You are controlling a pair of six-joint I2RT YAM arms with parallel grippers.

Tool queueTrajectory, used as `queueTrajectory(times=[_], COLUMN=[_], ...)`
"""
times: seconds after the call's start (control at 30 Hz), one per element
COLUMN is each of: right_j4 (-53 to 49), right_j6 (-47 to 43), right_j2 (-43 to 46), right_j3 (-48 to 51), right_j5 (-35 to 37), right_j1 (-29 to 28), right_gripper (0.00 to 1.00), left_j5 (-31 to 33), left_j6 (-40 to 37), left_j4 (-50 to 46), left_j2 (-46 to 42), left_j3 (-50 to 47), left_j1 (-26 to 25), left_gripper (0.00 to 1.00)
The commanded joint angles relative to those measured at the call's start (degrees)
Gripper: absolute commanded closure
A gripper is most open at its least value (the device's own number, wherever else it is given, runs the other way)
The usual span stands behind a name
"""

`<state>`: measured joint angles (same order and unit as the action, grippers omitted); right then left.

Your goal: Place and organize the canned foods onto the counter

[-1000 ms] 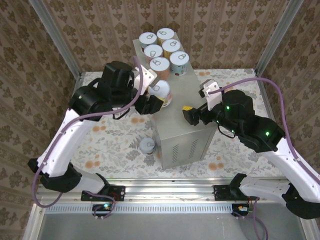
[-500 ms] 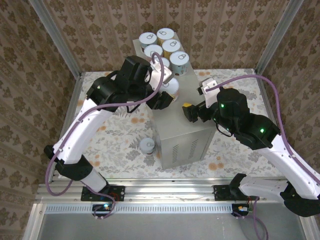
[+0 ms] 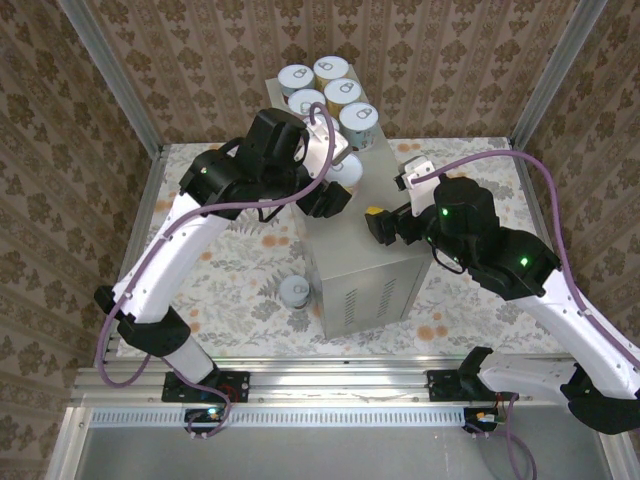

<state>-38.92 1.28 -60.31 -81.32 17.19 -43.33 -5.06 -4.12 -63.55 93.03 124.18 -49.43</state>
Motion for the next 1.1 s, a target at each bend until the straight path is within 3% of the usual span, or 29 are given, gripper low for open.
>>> queueTrajectory(times=[0.0,0.33,0.6,1.07], right_j4=[1.59,1.65,2.66,4.58], right_j6=[-0.32,-0.22,-0.47,0.74], right_j2=[-0.59,-1.64,-4.40,-10.45], right_j3=[-0.58,-1.15,-2.75,-5.80], right_j5=[1.22,1.50,3.53,7.32], right_j1=[0.18,0.22,0.32,1.14], right_gripper=[0.00,0.00,0.00,0.00], left_j5=[0.60,-3.83,-6.17,-2.72], left_j6=[-1.58,-0.59,0.85,3.78], left_j4=[3.11,8.52,15.30,24.62], left_j2=[-0.55,-6.31,-15.25,-19.12], left_j3=[1.36,-6.63,-21.33,-32.39], left_j1=[0.33,2.94,4.45,7.28], left_gripper=[0.26,0.20,0.16,0.16])
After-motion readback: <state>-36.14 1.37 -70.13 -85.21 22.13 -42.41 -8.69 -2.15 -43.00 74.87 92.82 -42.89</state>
